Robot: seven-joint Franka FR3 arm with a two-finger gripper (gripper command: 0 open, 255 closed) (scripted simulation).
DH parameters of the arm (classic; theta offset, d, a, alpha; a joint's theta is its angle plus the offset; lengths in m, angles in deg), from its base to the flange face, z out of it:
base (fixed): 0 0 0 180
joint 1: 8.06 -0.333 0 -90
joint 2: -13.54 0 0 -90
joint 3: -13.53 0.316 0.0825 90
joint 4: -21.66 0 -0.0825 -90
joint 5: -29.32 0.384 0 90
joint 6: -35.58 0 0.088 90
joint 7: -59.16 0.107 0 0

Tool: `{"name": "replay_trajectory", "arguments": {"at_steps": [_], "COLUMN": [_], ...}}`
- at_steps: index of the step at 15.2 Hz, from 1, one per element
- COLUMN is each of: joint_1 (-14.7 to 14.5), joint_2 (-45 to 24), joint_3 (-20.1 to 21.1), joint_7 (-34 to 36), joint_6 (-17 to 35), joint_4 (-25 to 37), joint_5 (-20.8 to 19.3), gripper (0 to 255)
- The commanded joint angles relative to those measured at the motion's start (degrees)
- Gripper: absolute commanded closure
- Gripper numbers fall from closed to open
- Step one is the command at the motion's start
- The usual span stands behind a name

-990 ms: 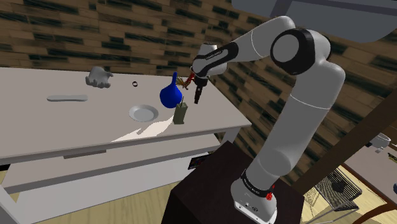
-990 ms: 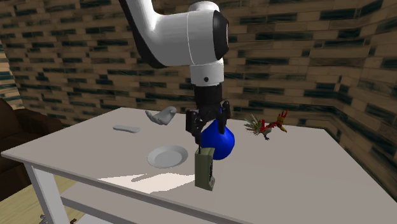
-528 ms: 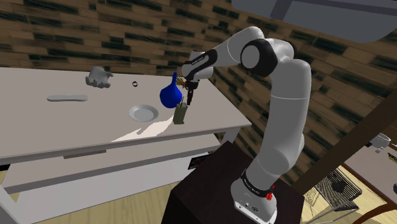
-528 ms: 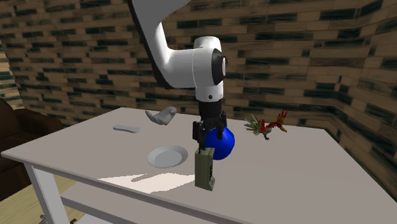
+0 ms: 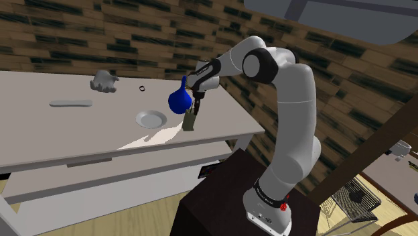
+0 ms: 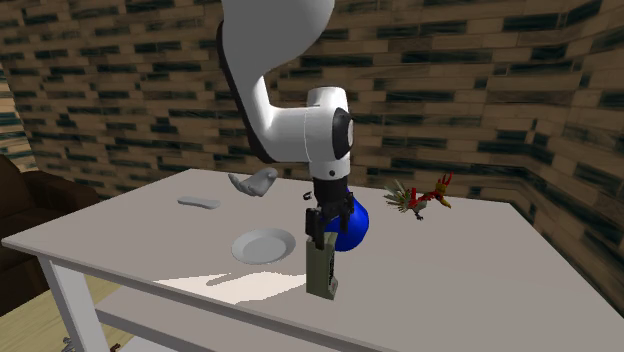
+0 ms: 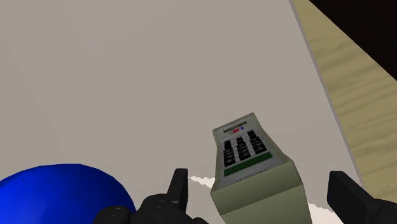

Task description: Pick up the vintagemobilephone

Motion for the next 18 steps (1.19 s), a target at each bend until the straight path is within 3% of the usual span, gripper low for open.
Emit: {"name": "replay_trajectory", "arguments": {"at_steps": [1,3,4,13,18], "joint_1": [0.07,0.07,0.12,0.07,-0.27], "joint_2": [-1.27,-1.27,-1.24,-1.27,1.39], "joint_3": [0.23,0.23,0.22,0.23,-0.21], "joint_7": [0.01,0.01,-0.05,0.01,0.22], "joint_6": [1.26,1.27,1.27,1.26,-1.44], "joint_4": [0.01,0.01,-0.02,0.01,0.09], "joint_5": [0.26,0.26,0.26,0.26,-0.31], "gripper": [0,0,255,255,255]}}
